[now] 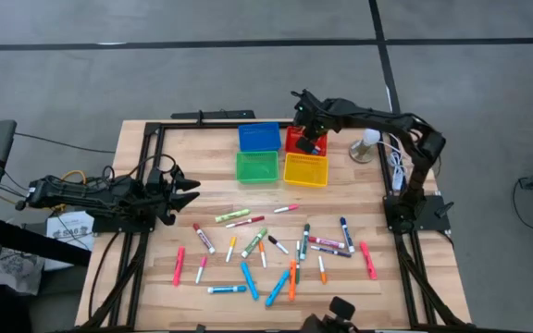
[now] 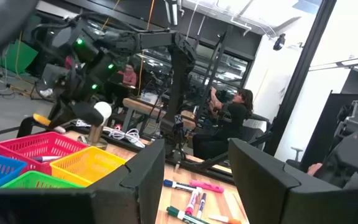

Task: Pick & Place Markers
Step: Put the right yellow highlighter into the red bin

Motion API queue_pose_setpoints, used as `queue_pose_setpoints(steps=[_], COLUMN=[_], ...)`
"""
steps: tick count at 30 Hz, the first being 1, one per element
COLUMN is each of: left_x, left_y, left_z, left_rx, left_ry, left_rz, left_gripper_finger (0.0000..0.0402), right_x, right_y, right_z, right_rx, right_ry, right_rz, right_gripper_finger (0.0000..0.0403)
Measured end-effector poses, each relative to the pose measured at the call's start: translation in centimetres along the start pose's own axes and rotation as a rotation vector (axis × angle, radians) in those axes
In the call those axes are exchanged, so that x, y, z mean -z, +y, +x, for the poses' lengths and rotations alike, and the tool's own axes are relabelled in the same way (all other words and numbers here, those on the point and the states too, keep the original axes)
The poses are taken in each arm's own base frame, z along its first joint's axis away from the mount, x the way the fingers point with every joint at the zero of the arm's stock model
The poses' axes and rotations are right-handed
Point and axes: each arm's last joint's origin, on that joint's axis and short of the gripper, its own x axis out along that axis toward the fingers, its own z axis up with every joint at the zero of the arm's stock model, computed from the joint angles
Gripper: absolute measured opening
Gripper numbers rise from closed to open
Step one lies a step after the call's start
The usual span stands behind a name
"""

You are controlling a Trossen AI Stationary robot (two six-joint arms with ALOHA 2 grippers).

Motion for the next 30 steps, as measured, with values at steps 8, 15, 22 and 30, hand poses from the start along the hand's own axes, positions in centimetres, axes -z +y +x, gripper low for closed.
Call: queue_pose_setpoints(steps=[8, 15, 22, 30], left_x=[0.0, 0.0, 0.0, 0.0], left_y=[0.0, 0.0, 0.0, 0.0], left_z=[0.0, 0.0, 0.0, 0.0], left_rx=[0.000, 0.000, 0.000, 0.000], left_ry=[0.000, 0.000, 0.000, 0.000], left_rz=[0.000, 0.000, 0.000, 0.000], left_gripper_finger=[0.0177, 0.0177, 0.0177, 0.0177], right_x=[0.3, 0.5, 0.4, 0.4], right_y=[0.6, 0.8, 0.8, 0.8], right_z=[2.9, 3.9, 3.9, 3.9], right_rx=[-0.027, -0.029, -0.029, -0.030], right_ry=[0.085, 0.118, 0.113, 0.111], right_rz=[-0.063, -0.073, -0.095, -0.116], right_gripper_finger=[0.0049, 0.0049, 0.0050, 0.0073])
